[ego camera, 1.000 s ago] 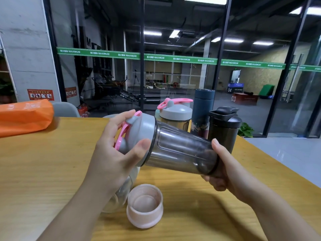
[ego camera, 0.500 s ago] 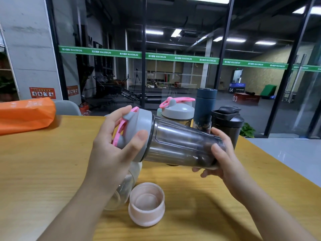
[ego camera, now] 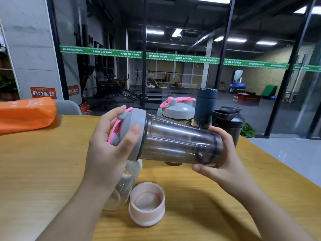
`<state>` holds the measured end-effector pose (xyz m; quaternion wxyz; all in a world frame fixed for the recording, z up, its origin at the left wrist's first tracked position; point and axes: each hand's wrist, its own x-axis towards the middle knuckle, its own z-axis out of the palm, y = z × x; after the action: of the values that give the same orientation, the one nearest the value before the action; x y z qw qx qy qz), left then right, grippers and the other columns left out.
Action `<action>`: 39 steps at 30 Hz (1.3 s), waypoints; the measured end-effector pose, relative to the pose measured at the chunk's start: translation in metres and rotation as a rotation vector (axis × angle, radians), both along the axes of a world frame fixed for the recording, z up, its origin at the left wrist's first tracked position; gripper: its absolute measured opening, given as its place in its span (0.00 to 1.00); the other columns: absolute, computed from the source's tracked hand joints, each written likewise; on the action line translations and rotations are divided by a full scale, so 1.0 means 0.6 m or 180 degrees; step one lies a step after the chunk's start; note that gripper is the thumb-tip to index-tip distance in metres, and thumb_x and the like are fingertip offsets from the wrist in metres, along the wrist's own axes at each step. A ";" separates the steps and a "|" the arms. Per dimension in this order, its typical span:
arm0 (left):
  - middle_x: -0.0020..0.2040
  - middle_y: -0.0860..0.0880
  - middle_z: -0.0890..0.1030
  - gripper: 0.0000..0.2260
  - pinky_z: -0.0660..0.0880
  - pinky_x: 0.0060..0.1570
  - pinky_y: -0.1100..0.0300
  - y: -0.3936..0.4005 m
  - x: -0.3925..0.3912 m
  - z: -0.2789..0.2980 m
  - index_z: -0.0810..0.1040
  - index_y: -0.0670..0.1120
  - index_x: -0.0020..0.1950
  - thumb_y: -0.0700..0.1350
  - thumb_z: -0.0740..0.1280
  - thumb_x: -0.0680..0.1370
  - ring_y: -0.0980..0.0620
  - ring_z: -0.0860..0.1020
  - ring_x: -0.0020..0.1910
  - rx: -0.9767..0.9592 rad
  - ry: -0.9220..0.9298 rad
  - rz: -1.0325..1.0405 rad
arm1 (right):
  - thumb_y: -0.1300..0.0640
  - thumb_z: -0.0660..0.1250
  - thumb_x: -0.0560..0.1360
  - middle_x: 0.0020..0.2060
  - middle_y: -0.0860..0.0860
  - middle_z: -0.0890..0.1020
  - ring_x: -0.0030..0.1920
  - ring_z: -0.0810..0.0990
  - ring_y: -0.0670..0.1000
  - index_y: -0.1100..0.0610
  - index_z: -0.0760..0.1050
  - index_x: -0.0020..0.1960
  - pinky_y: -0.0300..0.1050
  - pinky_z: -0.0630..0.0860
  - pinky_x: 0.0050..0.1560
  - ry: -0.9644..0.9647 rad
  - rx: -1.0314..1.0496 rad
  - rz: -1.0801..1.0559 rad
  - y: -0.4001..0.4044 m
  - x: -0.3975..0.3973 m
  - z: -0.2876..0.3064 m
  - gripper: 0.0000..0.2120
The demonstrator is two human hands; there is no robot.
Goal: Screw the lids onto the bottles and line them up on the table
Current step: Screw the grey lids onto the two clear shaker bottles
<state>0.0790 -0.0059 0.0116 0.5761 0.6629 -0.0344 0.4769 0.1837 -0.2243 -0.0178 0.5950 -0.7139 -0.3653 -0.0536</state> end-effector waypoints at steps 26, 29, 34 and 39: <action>0.53 0.55 0.81 0.24 0.76 0.40 0.69 0.011 0.010 -0.006 0.75 0.60 0.55 0.62 0.70 0.61 0.60 0.81 0.48 -0.0105 0.0132 -0.0293 | 0.35 0.68 0.56 0.41 0.35 0.80 0.36 0.76 0.35 0.36 0.66 0.61 0.31 0.69 0.37 0.0130 -0.0239 -0.0127 -0.012 -0.008 0.008 0.34; 0.53 0.54 0.81 0.25 0.76 0.39 0.69 0.012 0.009 -0.006 0.75 0.59 0.56 0.62 0.71 0.60 0.60 0.82 0.47 -0.0091 0.0101 -0.0364 | 0.37 0.67 0.57 0.36 0.34 0.80 0.34 0.77 0.33 0.43 0.68 0.61 0.26 0.70 0.32 0.0202 -0.0151 0.0000 -0.011 -0.010 0.011 0.33; 0.53 0.58 0.81 0.31 0.75 0.42 0.72 0.008 0.004 -0.003 0.75 0.60 0.58 0.68 0.73 0.58 0.63 0.81 0.50 -0.0013 0.0028 -0.0276 | 0.36 0.67 0.59 0.34 0.37 0.80 0.30 0.75 0.37 0.44 0.69 0.61 0.33 0.70 0.30 0.0231 -0.0237 -0.0008 -0.010 -0.006 0.009 0.32; 0.58 0.57 0.81 0.50 0.77 0.46 0.67 0.011 0.003 0.001 0.69 0.49 0.68 0.71 0.74 0.52 0.57 0.81 0.55 -0.0284 -0.0080 -0.0386 | 0.32 0.70 0.60 0.32 0.46 0.78 0.29 0.72 0.47 0.44 0.70 0.59 0.38 0.69 0.29 0.0480 -0.0109 0.0047 0.001 -0.003 0.002 0.32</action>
<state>0.0807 0.0004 0.0123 0.6325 0.6272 -0.0604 0.4505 0.1820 -0.2235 -0.0165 0.6089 -0.7233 -0.3256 0.0109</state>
